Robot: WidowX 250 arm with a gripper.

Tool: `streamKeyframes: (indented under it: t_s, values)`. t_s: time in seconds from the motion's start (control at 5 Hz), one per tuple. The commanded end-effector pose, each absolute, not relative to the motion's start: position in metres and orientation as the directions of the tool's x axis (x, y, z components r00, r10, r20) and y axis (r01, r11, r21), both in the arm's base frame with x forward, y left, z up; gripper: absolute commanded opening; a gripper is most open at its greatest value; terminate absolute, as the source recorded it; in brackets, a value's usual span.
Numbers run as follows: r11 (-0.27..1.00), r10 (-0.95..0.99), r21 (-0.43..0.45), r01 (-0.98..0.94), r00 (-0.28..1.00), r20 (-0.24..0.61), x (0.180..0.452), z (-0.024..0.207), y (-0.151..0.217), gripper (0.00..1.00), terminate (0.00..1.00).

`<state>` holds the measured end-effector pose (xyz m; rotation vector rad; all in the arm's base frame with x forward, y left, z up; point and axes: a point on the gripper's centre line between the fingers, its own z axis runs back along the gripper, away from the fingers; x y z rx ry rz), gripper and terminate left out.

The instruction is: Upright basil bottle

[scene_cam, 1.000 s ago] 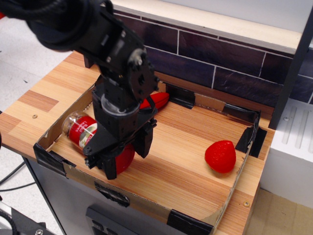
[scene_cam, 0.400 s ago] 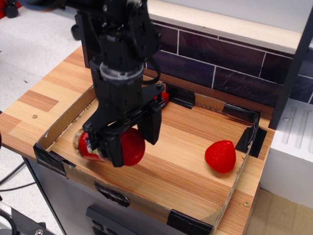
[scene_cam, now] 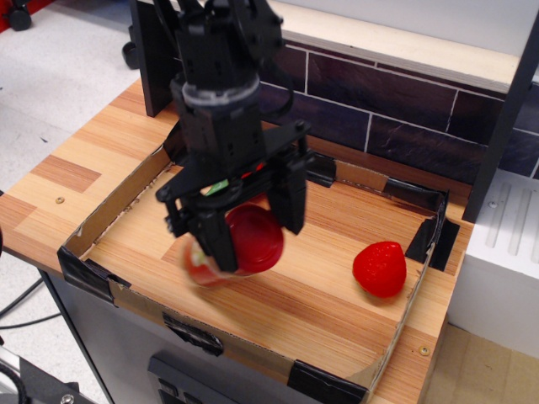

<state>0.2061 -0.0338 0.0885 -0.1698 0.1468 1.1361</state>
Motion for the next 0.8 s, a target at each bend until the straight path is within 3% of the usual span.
streamKeyframes:
  t_s: [0.0,0.2,0.6]
  values:
    - [0.41,0.854,-0.183,-0.893,0.447,-0.267,0.221,0.108,-0.032,0.0,0.0]
    - [0.385,0.854,-0.171,-0.907,0.42,-0.308,0.226,0.104,-0.023,0.0,0.0]
    - [0.339,0.891,-0.13,-0.932,0.362,-0.273,0.231,0.094,-0.007,0.0,0.0]
